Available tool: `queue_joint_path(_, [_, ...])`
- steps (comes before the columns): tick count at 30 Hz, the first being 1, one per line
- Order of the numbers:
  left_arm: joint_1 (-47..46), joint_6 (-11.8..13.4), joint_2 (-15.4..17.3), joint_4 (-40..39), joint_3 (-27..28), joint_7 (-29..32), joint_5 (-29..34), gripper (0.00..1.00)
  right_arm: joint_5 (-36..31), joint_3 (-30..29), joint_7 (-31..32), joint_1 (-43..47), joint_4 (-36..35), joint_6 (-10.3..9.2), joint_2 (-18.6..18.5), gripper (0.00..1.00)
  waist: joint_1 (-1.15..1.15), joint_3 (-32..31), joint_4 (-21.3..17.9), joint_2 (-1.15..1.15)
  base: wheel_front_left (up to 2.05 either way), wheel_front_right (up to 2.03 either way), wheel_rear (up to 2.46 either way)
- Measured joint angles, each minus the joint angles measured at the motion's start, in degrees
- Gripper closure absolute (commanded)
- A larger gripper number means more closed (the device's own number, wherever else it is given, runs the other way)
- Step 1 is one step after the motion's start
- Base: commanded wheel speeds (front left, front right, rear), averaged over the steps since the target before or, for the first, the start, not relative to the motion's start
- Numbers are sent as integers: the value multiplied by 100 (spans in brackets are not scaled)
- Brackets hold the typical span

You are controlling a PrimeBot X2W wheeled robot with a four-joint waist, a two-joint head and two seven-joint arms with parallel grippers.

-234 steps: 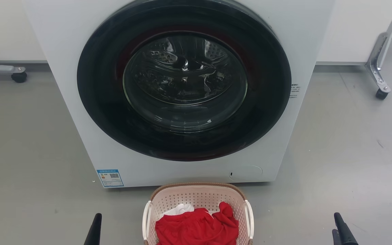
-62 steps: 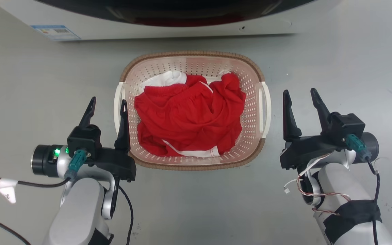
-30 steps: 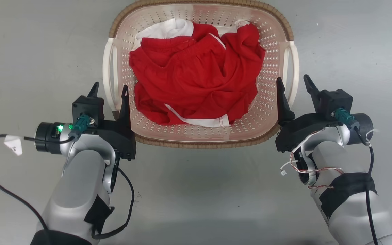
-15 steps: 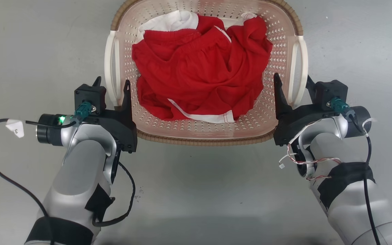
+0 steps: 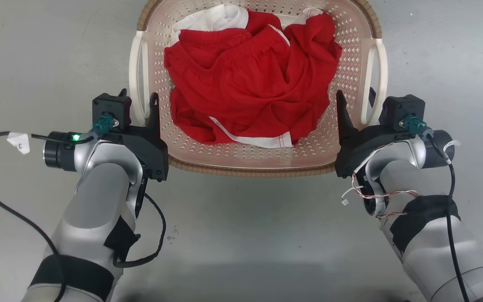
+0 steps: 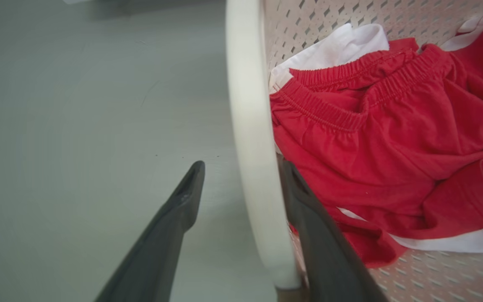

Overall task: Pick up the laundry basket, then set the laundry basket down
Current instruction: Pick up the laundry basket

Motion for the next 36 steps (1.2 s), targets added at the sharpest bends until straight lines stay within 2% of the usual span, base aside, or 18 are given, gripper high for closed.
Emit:
queue_joint_path(1, [-19, -30, -1, 27, -8, 0, -3, 55, 26, 29, 0, -4, 12, -1, 0, 23, 0, 6, 1, 0, 0, 0, 0])
queue_joint_path(2, [-42, -45, -5, 43, -23, 1, -5, 81, 35, 58, 1, -13, 29, -1, 0, 47, 0, 12, 2, 0, 0, 0, 0])
queue_joint_path(3, [-68, -48, -19, 58, -38, 1, -10, 100, 60, 81, 1, -26, 45, -2, 0, 62, 0, 16, 3, 0, 0, 0, 0])
queue_joint_path(5, [-103, -90, -99, 77, -99, -1, -26, 100, 129, 127, 18, -78, 56, -31, 59, 83, 0, 21, 2, 0, 0, 0, 0])
queue_joint_path(6, [-107, -92, -101, 83, -119, -1, -65, 100, 167, 135, 22, -97, 67, -58, 52, 87, 0, 23, 0, 0, 0, 0, 0])
queue_joint_path(7, [-107, -92, -97, 85, -146, -2, -92, 100, 192, 157, 22, -106, 69, -58, 41, 100, 0, 23, -4, 0, 0, 0, 0])
queue_joint_path(21, [-129, -91, -71, 302, -450, -35, -388, 100, 676, 522, 19, -99, 167, -101, 14, 100, 0, -181, -83, 0, 0, 0, 0])
queue_joint_path(36, [221, -63, -74, 564, -761, -54, -704, 100, 1155, 1029, 47, 190, 304, -126, 19, 100, 0, -909, -151, 0, 0, 0, 0])
